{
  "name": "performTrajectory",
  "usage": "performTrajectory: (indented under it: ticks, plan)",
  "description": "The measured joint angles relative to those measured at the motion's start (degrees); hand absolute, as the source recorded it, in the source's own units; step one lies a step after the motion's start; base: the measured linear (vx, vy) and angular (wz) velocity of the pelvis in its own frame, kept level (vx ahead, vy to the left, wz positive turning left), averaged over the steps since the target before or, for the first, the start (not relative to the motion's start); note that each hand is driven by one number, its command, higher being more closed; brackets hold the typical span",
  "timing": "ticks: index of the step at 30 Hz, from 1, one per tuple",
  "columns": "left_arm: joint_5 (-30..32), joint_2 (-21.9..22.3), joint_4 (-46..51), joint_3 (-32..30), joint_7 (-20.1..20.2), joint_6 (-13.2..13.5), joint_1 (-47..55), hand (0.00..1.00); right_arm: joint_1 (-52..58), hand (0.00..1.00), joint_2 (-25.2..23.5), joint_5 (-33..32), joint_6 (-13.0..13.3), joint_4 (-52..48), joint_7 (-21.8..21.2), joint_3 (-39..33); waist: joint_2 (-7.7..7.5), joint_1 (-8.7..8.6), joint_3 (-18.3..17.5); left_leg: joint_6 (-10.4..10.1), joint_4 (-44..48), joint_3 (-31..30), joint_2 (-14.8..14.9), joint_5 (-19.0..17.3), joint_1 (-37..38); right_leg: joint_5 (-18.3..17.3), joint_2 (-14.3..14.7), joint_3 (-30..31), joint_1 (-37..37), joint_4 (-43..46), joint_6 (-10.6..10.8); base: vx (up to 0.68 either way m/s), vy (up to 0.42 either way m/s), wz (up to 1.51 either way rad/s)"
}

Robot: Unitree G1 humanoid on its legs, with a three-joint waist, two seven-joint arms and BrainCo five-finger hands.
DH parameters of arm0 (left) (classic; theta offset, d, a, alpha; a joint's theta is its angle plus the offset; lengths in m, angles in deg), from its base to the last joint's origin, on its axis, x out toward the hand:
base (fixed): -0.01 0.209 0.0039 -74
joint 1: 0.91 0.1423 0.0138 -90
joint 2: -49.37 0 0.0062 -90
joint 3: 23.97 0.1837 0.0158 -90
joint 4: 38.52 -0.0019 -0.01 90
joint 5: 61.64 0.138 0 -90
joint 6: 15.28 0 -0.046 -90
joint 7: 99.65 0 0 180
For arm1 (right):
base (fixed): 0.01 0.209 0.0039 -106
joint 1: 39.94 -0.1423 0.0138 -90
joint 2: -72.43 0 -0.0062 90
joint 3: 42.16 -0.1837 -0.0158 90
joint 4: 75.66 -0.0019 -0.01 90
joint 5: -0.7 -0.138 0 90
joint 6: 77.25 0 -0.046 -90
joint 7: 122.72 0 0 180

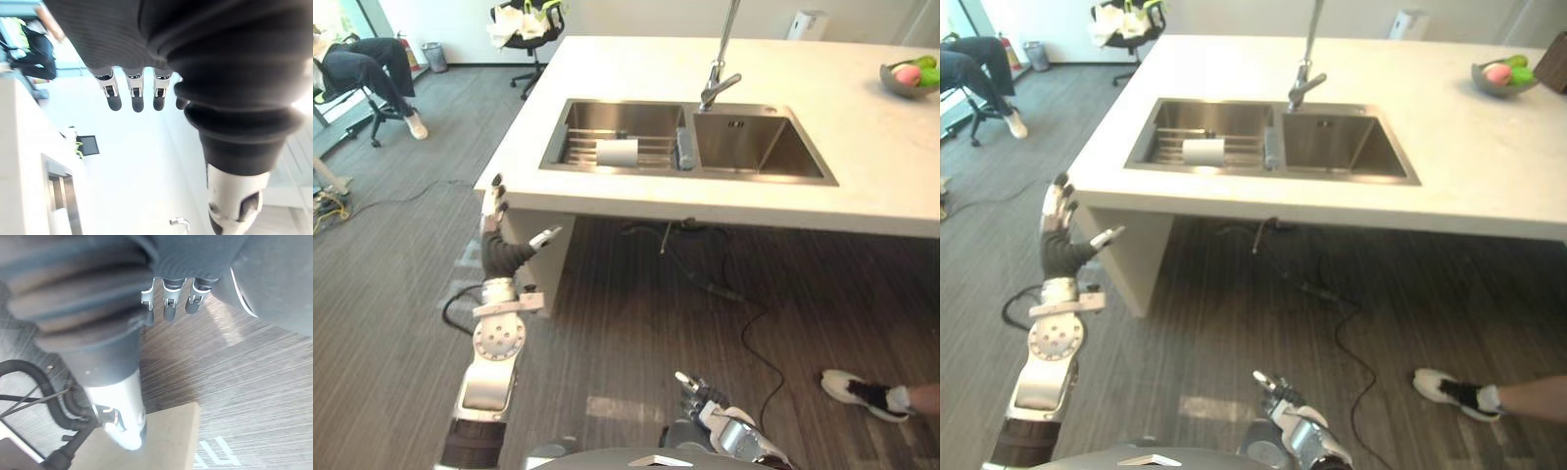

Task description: Walk over to the sink, pick up the cup, carry it to the dishwasher, place the cup inside the dishwasher, then close the dishwasher door

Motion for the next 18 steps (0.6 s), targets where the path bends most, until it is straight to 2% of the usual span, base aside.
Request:
performTrajectory:
  ticks: [1, 2, 3, 4, 5, 6, 8, 9, 10, 11, 12, 13, 15, 16, 17, 18]
  plan:
    - [0.3, -0.5, 0.0, 0.6, 0.0, 0.0, -1.2, 0.0, 0.1, 0.0, -0.2, 0.0, 0.0, -0.8, 0.0, -0.4, 0.27, -0.53, 0.0, -0.6, -0.6, -0.8, 0.9, -0.2, 0.6, 0.2, 0.3, -0.5, -1.6, -4.6, 0.0, 0.34, -0.148, 0.59]
    - [1.0, -1.6, 0.1, 1.7, -0.1, 0.2, -3.5, 0.0, 0.1, 0.0, -0.4, 0.1, -0.1, -1.6, -0.1, -1.7, 0.56, -1.63, -0.1, -2.2, -0.7, -2.5, 2.8, -1.0, 1.4, 2.9, 1.5, 0.0, -3.5, -15.7, 0.6, 0.44, -0.215, 0.75]
    - [1.0, -3.0, 0.4, 2.7, 0.1, 0.5, -4.7, 0.0, 0.6, 0.0, -0.7, 0.2, -0.2, -1.5, -0.1, -3.1, 0.25, -2.31, -0.3, -4.1, -0.7, -4.0, 4.3, -2.2, 2.7, 7.9, 2.9, 2.0, -3.4, -27.0, 1.2, 0.43, -0.233, 0.74]
    - [1.0, -3.7, 0.9, 2.8, 0.2, 0.7, -4.6, 0.0, 1.3, 0.0, -0.8, 0.2, -0.2, -1.5, -0.1, -3.3, -0.42, -2.54, -0.6, -5.0, -0.6, -4.6, 4.4, -3.1, 3.7, 10.6, 2.9, 3.5, -3.2, -31.0, 1.2, 0.59, -0.353, 0.66]
    - [1.1, -4.8, 1.6, 3.0, 0.5, 1.0, -4.3, 0.0, 3.2, 0.0, -1.1, 1.0, -0.4, -1.1, -0.3, -3.3, -2.08, -2.6, -1.6, -6.7, 0.0, -5.9, 4.4, -6.0, 6.0, 17.7, 2.8, 5.9, -3.0, -32.2, 1.5, 0.66, -0.393, 0.46]
    - [1.8, -3.8, 1.8, 3.0, 0.7, 1.0, -2.8, 0.0, 4.5, 0.0, -0.1, 2.5, -0.4, -0.5, -0.3, -5.0, -0.45, -2.49, -2.3, -8.1, 1.2, -6.6, 7.2, -8.1, 8.2, 18.0, 4.7, 5.6, -3.0, -27.2, 1.5, 0.59, -0.34, 0.29]
    - [2.2, -3.6, 2.1, 4.4, 1.6, 1.1, -1.0, 0.0, 5.4, 0.0, 1.6, 4.1, -1.1, -0.7, -0.5, -5.0, 2.03, -2.04, -3.3, -8.1, 6.6, -6.8, 9.4, -7.6, 6.7, 14.1, 6.3, 5.4, -3.1, -24.8, 0.5, 0.48, -0.268, -0.06]
    - [3.3, -3.2, 2.6, 6.2, 3.5, 1.0, -1.0, 0.0, 5.6, 0.0, 3.0, 5.9, -2.9, -1.4, -1.0, -4.9, 3.83, -2.24, -3.3, -8.6, 17.8, -7.7, 11.4, -5.6, 1.9, 12.2, 7.9, 4.4, -1.3, -25.4, -0.3, 0.6, -0.338, -0.05]
    - [3.6, -3.1, 3.3, 7.4, 4.3, 0.9, -1.0, 0.0, 5.8, 0.0, 3.3, 6.9, -3.6, -1.7, -1.5, -4.9, 4.23, -2.4, -3.2, -9.0, 23.1, -8.5, 12.1, -3.5, -0.4, 11.6, 8.6, 4.2, -0.2, -25.9, -0.6, 0.56, -0.31, 0.0]
    - [4.4, -2.9, 4.8, 9.2, 5.5, 0.9, -1.0, 0.0, 6.4, 0.0, 3.6, 8.4, -5.7, -3.0, -2.1, -4.7, 3.99, -2.16, -2.8, -9.5, 34.0, -9.4, 13.4, 1.9, -4.7, 10.6, 9.6, 4.4, 2.9, -27.7, -1.6, 0.45, -0.193, -0.1]
    - [5.5, -2.9, 5.9, 10.0, 6.4, 0.9, -1.0, 0.0, 7.3, 0.0, 3.6, 10.1, -7.2, -3.4, -2.9, -4.6, 4.13, -2.0, -2.8, -9.6, 42.2, -9.2, 14.6, 1.3, -8.2, 9.8, 10.6, 4.3, 7.1, -30.2, -2.8, 0.44, -0.174, -0.16]
    - [5.8, -3.0, 6.2, 10.3, 6.6, 0.9, -1.0, 0.0, 7.8, 0.0, 3.6, 10.6, -7.7, -3.4, -3.0, -4.2, 4.15, -1.85, -2.7, -9.3, 44.2, -8.6, 15.1, 0.5, -9.3, 9.7, 10.8, 4.3, 9.2, -31.7, -3.0, 0.43, -0.146, -0.21]
    - [6.1, -4.6, 6.3, 10.4, 7.7, 1.0, -1.6, 0.0, 9.0, 0.0, 3.6, 11.0, -8.4, -1.7, -3.2, -3.8, 3.64, -1.29, -2.7, -8.6, 41.7, -6.2, 15.4, -2.3, -11.0, 10.6, 10.8, 4.6, 15.2, -36.7, -2.3, 0.37, -0.123, -0.22]
    - [6.1, -6.5, 6.6, 10.5, 8.7, 1.0, -2.5, 0.0, 8.7, 0.0, 4.0, 11.0, -8.4, 0.4, -3.3, -3.6, 3.52, -1.07, -2.8, -7.8, 32.3, -4.1, 15.3, -3.2, -12.3, 11.5, 10.5, 5.1, 18.3, -40.7, -1.8, 0.32, -0.075, -0.21]
    - [6.2, -7.0, 6.8, 10.5, 9.3, 1.0, -3.0, 0.0, 8.4, 0.0, 4.2, 11.1, -8.2, 1.5, -3.5, -3.6, 3.52, -1.02, -2.8, -7.7, 27.5, -3.5, 15.1, -3.1, -12.6, 11.9, 10.3, 5.4, 18.9, -41.9, -1.6, 0.36, -0.018, -0.25]
    - [6.5, -7.5, 6.9, 10.8, 10.7, 0.9, -4.5, 0.0, 8.0, 0.0, 4.8, 11.6, -8.1, 3.1, -4.3, -3.6, 3.52, -0.99, -2.9, -8.4, 16.0, -3.9, 13.7, -1.4, -12.8, 12.3, 9.8, 5.8, 19.2, -43.1, -1.0, 0.29, 0.089, -0.17]
